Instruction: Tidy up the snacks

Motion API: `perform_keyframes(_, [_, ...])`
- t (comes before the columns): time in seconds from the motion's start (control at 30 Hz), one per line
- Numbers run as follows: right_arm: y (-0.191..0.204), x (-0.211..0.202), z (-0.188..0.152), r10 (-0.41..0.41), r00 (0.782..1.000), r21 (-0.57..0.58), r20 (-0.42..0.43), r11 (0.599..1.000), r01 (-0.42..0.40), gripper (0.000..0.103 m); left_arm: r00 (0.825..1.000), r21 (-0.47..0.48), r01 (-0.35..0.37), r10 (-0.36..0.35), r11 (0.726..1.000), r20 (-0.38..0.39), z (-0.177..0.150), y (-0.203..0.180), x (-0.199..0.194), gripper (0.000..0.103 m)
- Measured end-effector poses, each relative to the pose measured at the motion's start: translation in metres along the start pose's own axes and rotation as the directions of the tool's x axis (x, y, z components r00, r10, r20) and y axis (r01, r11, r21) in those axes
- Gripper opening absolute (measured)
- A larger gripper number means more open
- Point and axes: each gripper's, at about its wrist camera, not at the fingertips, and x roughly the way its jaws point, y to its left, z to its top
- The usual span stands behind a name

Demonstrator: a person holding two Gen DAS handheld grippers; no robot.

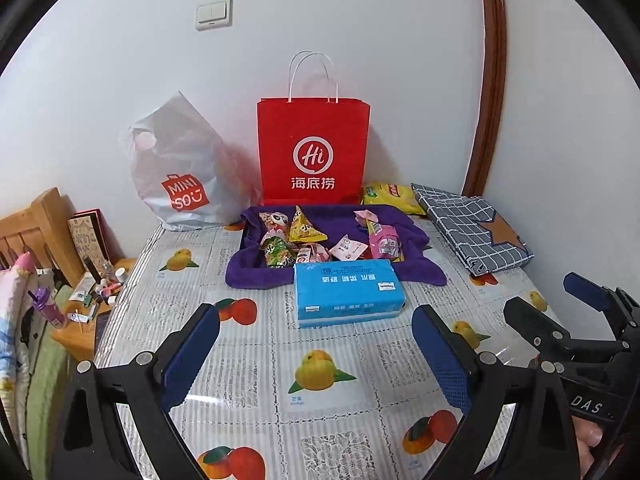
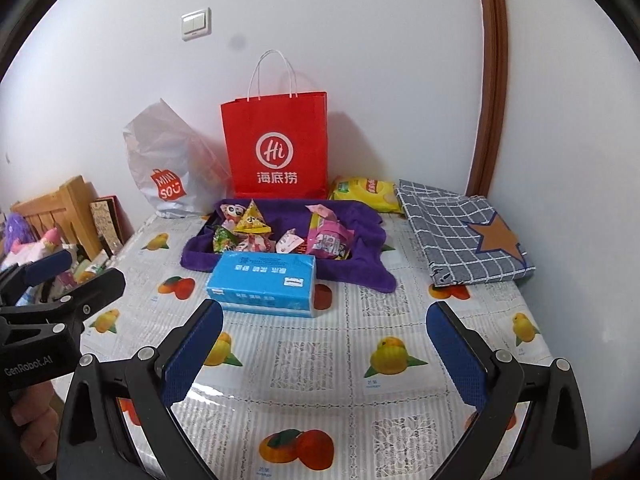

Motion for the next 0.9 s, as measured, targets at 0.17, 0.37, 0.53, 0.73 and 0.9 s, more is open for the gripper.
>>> perform_keyframes(0.17, [0.0022, 0.0027, -0.0027, 0.006, 1.000, -0.004, -0.006, 1.000, -0.006, 0.101, 1.000, -0.006, -0.001, 0.001, 1.000, -0.002, -0.0009, 0.0024, 0.0007, 0.097])
perform_keyframes(0.37, [0.0018, 0.0033, -0.0037, 0.009, 1.000, -0.001, -0.005, 1.000, -0.009, 0.101, 1.000, -0.005, -0.005, 0.005, 1.000, -0.003, -0.0015, 0.0038, 0.0012, 0.097])
perform_keyframes(0.53, [0.0020, 0.0037, -0.0037, 0.011, 1.000, -0.002, -0.004, 1.000, -0.011, 0.101, 1.000, -0.006, -0.004, 0.004, 1.000, -0.002, -0.0021, 0.0040, 0.0009, 0.097])
perform_keyframes(0.73, [0.0053, 0.0026, -0.0055, 0.013, 1.000, -0.008, -0.002, 1.000, -0.013, 0.101, 1.000, -0.005, -0.004, 0.004, 1.000, -0.002, -0.0020, 0.0040, 0.0008, 0.097])
perform_keyframes(0.9, [0.0059, 0.0022, -0.0059, 0.014, 1.000, -0.008, -0.001, 1.000, -0.014, 0.101, 1.000, -0.006, -0.005, 0.005, 1.000, -0.004, -0.0018, 0.0038, 0.0007, 0.097])
